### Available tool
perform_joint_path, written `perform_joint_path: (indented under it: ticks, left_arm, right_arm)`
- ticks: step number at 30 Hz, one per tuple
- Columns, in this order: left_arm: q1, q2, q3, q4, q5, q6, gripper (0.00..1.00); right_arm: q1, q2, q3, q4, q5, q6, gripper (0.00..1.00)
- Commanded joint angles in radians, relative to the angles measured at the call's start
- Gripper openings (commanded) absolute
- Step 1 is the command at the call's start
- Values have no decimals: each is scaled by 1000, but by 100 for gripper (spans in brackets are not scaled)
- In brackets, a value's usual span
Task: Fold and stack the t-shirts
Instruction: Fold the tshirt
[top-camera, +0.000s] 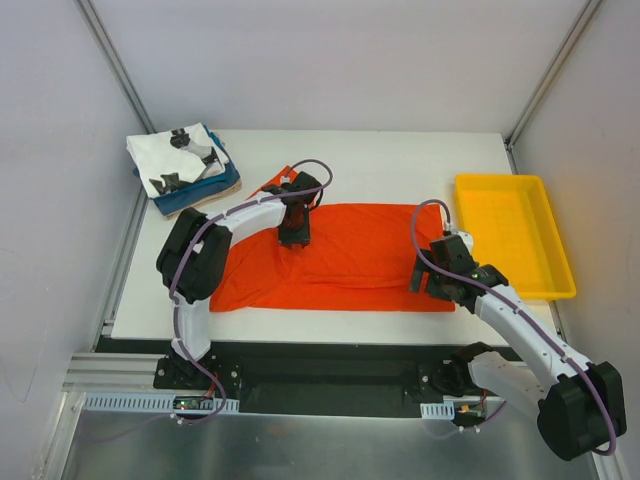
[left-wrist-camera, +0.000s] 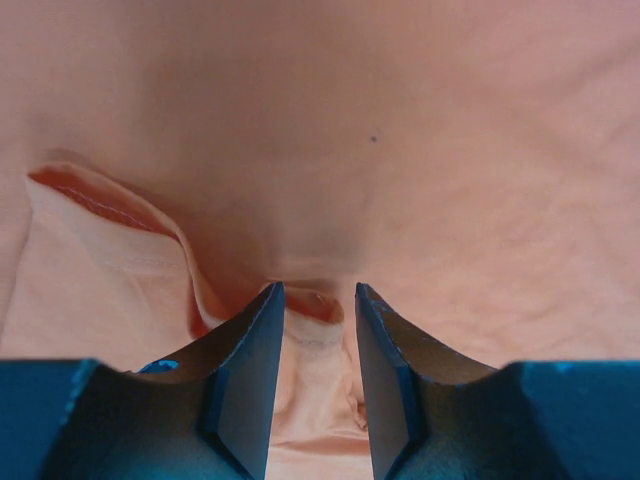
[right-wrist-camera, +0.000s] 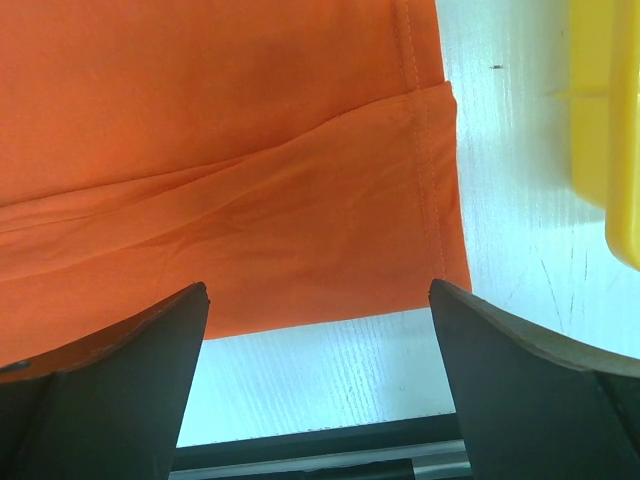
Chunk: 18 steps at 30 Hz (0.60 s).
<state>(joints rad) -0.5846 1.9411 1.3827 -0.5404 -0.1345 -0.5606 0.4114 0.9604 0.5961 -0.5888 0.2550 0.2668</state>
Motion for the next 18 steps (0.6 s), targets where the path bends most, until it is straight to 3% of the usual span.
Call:
perform_joint_path:
  ticks: [1, 5, 6, 8, 18]
  left_arm:
    - [-17, 36, 61, -70, -51, 14, 33]
    - [-24, 47, 70, -81, -42, 14, 22]
    - [-24, 44, 72, -82, -39, 14, 11]
    - [-27, 38, 75, -84, -34, 14, 0]
    - [-64, -13, 99, -82, -11, 47, 0]
  right_arm:
    - [3, -5, 1, -2, 24, -23, 97]
    - [3, -3, -2, -3, 26, -20, 97]
    - [1, -5, -1, -2, 27, -20, 97]
    - [1, -5, -2, -2, 29, -20, 97]
    - [1, -11, -2, -2, 29, -20, 97]
